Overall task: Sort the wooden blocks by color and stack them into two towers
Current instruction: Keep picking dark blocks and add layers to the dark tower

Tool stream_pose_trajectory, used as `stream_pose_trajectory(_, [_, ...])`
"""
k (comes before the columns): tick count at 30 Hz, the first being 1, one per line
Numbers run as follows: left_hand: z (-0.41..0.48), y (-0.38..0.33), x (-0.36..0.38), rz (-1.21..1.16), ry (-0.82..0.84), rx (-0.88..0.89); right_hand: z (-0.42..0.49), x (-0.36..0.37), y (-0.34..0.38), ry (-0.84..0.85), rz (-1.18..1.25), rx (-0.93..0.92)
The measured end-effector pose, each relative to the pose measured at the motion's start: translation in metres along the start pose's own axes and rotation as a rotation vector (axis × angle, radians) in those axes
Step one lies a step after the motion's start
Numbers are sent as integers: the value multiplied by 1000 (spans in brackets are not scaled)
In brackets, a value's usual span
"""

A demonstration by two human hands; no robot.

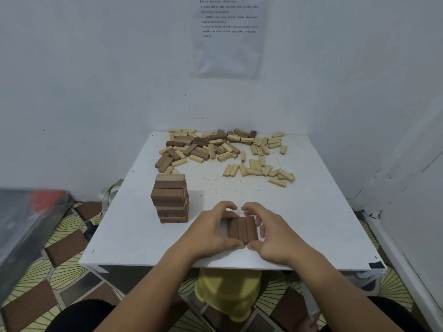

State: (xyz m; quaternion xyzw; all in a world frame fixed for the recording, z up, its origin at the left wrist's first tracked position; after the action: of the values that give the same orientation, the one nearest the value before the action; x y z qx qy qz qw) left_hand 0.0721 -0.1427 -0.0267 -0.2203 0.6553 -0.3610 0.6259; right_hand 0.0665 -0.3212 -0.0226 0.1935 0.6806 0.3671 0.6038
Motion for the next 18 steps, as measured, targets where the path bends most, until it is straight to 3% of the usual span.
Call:
stream_pose_trajectory(10, [-6, -5, 0, -2, 2, -40, 4, 0, 1, 31, -49, 12])
stream_pose_trajectory(16, [-24, -14, 18, -30, -268, -154, 26, -8, 10, 180, -22, -48])
stream_pose_trajectory(18, [-25, -14, 21, -61, -281, -174, 28, -8, 8, 191, -3, -50])
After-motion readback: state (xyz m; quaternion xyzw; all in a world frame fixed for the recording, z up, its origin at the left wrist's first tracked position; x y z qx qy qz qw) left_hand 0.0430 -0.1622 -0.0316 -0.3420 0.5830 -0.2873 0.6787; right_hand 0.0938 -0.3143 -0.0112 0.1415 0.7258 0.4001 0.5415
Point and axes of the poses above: each hand's wrist, its own z-axis towards the middle knuckle, its own x-axis out of the palm, y = z × x, the point moved 6 cm from there along z, towards the middle knuckle, and after that the axes turned 7 degrees about -y, right-handed, at the moved point
